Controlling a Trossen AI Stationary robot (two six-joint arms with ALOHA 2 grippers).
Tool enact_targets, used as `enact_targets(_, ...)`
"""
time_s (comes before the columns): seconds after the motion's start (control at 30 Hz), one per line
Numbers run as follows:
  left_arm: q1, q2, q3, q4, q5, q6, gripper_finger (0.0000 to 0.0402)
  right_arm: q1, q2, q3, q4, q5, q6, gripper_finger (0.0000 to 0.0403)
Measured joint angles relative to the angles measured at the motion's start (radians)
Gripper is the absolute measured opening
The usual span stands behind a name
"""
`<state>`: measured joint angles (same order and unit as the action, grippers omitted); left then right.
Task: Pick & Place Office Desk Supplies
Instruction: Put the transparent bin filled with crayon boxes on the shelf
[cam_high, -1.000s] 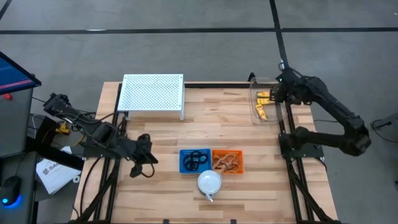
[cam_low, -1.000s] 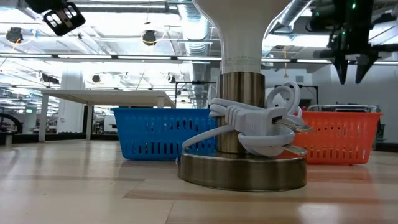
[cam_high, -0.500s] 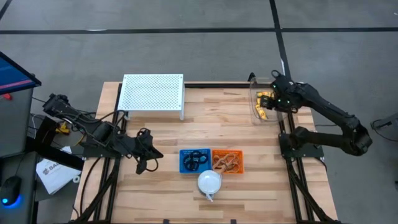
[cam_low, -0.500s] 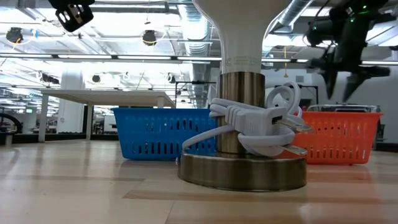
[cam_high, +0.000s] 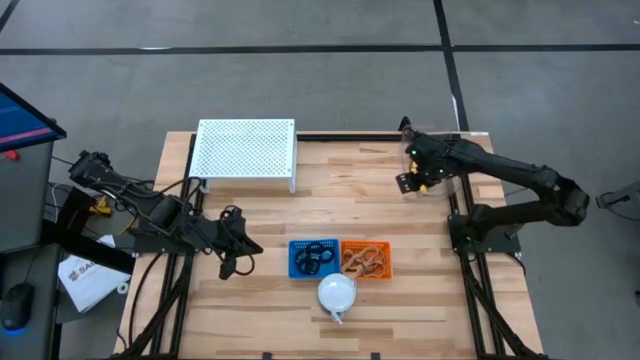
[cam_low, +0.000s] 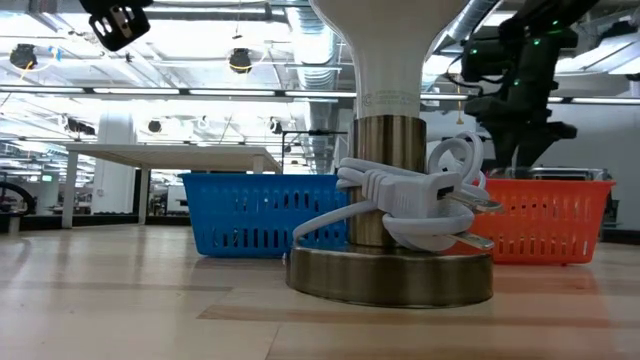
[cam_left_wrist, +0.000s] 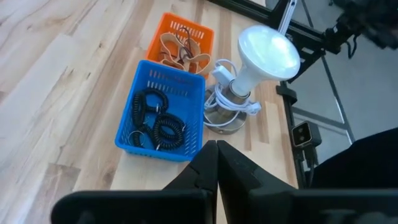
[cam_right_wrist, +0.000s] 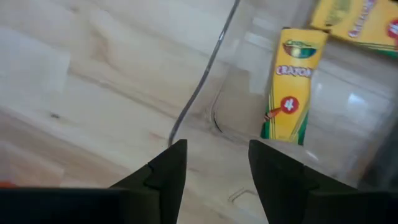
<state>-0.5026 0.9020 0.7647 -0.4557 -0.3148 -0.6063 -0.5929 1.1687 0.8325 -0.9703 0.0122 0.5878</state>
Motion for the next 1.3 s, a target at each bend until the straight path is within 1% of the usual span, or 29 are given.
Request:
enact_targets(0.23,0.0,0.0,0.0,0.021,0.0,-0.012,0.0,0.092,0.049,0.003,0.007,-0.029,-0.012,0.017)
enact_targets(0.47,0.0,0.0,0.0,0.037,0.0,-0.023,0.0,0.123,-0.006,0.099,0.003,-0.009,-0.013,0.017)
enact_targets(0.6,0.0,0.0,0.0,0.037,0.0,-0.03,0.0,0.157,-0.024,0.113,-0.019,-0.008,-0.027,0.0169)
enact_targets(0.7,0.0,0.0,0.0,0.037,0.0,-0.03,0.0,0.197,0.002,0.113,-0.067,-0.003,-0.049,0.0169)
enact_targets(0.9,0.0,0.0,0.0,0.037,0.0,-0.029,0.0,0.264,0.067,0.113,-0.05,0.027,-0.056,0.0168)
enact_targets(1.17,0.0,0.0,0.0,0.043,0.001,-0.052,0.0,0.3,0.172,0.112,-0.051,0.059,-0.074,0.0166)
enact_targets(1.3,0.0,0.0,0.0,0.059,0.001,-0.055,0.0,0.298,0.23,0.112,-0.041,0.068,-0.099,0.0155)
